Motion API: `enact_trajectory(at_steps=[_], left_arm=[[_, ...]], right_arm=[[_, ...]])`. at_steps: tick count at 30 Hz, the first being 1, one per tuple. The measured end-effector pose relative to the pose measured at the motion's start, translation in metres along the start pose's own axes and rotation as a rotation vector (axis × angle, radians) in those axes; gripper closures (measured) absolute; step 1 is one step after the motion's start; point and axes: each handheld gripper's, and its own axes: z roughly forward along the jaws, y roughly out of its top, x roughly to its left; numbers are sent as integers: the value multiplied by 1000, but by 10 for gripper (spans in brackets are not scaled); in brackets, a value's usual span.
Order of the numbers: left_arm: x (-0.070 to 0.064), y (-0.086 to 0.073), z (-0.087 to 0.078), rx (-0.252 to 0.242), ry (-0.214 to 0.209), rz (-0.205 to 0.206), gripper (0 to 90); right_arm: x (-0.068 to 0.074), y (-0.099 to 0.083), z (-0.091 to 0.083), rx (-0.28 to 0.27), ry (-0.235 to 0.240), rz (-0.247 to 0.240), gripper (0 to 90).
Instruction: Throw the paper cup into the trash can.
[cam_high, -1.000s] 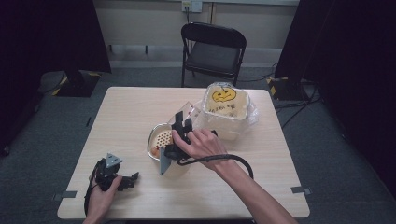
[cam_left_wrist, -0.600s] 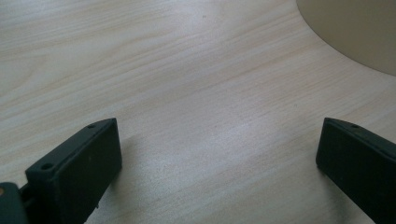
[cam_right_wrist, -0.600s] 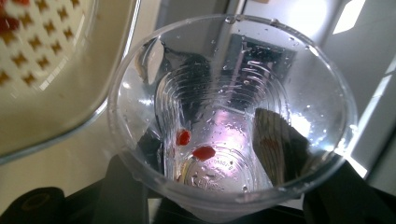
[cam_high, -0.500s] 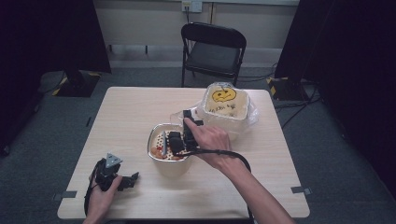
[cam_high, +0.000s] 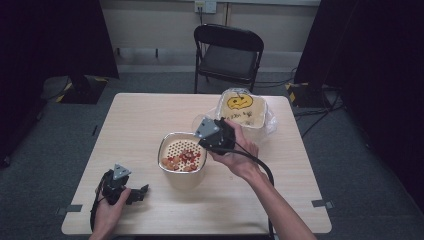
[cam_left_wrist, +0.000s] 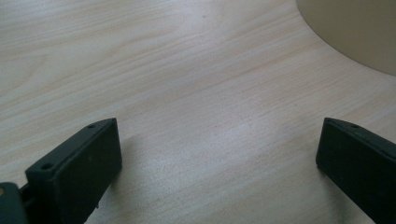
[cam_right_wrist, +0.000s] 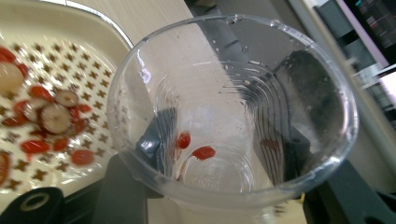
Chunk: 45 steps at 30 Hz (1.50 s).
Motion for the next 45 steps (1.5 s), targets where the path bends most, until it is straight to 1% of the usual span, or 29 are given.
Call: enact_trajectory(at_steps=[1, 2, 4, 5, 6, 10, 11, 12, 15, 16, 18, 19, 20, 24, 26, 27, 28, 29, 32, 33, 34, 36, 37, 38, 39, 40, 42, 43, 45], left_arm=[[0, 0, 0, 0, -1, -1, 0], [0, 0, 0, 0, -1, -1, 0], [0, 0, 0, 0, 0, 1, 0], [0, 0, 0, 0, 0, 0, 0], [0, 0, 0, 0, 0, 0, 0], [0, 0, 0, 0, 3, 1, 0], [0, 0, 0, 0, 2, 1, 0], [0, 0, 0, 0, 2, 1, 0], [0, 0, 0, 0, 3, 2, 0], [0, 0, 0, 0, 3, 1, 0], [0, 0, 0, 0, 2, 1, 0], [0, 0, 0, 0, 2, 1, 0], [0, 0, 0, 0, 3, 1, 0], [0, 0, 0, 1, 2, 2, 0], [0, 0, 0, 0, 2, 2, 0], [0, 0, 0, 0, 2, 2, 0], [0, 0, 0, 0, 2, 2, 0], [0, 0, 0, 0, 2, 2, 0], [0, 0, 0, 0, 2, 1, 0], [0, 0, 0, 0, 0, 1, 0], [0, 0, 0, 0, 1, 2, 0], [0, 0, 0, 0, 1, 2, 0], [0, 0, 0, 0, 1, 0, 0], [0, 0, 0, 0, 1, 0, 0], [0, 0, 0, 0, 1, 1, 0], [0, 0, 0, 0, 1, 2, 0], [0, 0, 0, 0, 1, 2, 0], [0, 0, 0, 0, 1, 2, 0], [0, 0, 0, 0, 1, 2, 0]], right_arm=[[-5, -3, -1, -12, 31, 43, 503], [-11, -7, -1, -30, 62, 105, 503], [-20, -11, -3, -55, 100, 187, 504], [-28, -13, -4, -84, 133, 258, 505], [-28, -13, -4, -84, 133, 258, 505], [-42, -15, -7, -147, 199, 391, 505], [-49, -16, -8, -171, 224, 433, 505], [-49, -16, -8, -171, 224, 433, 505], [-59, -16, -9, -198, 250, 492, 505], [-65, -17, -8, -199, 254, 516, 503], [-69, -17, -8, -197, 252, 525, 503], [-75, -18, -7, -196, 252, 540, 502], [-75, -18, -7, -196, 252, 540, 502], [-88, -21, -5, -194, 230, 565, 502], [-96, -23, -4, -203, 223, 590, 502], [-104, -25, -4, -208, 209, 610, 502], [-104, -25, -4, -208, 209, 610, 502], [-108, -26, -4, -221, 220, 641, 502], [-121, -30, -4, -218, 186, 667, 502], [-129, -32, -4, -206, 161, 673, 502], [-129, -32, -4, -206, 161, 673, 502], [-136, -36, -2, -189, 139, 677, 502], [-143, -41, 3, -170, 121, 682, 501], [-143, -41, 3, -170, 121, 682, 501], [-150, -46, 7, -159, 116, 704, 500], [-150, -46, 7, -159, 116, 704, 500], [-155, -51, 10, -140, 101, 711, 499], [-160, -54, 14, -119, 78, 707, 498], [-162, -56, 16, -110, 74, 712, 497]])
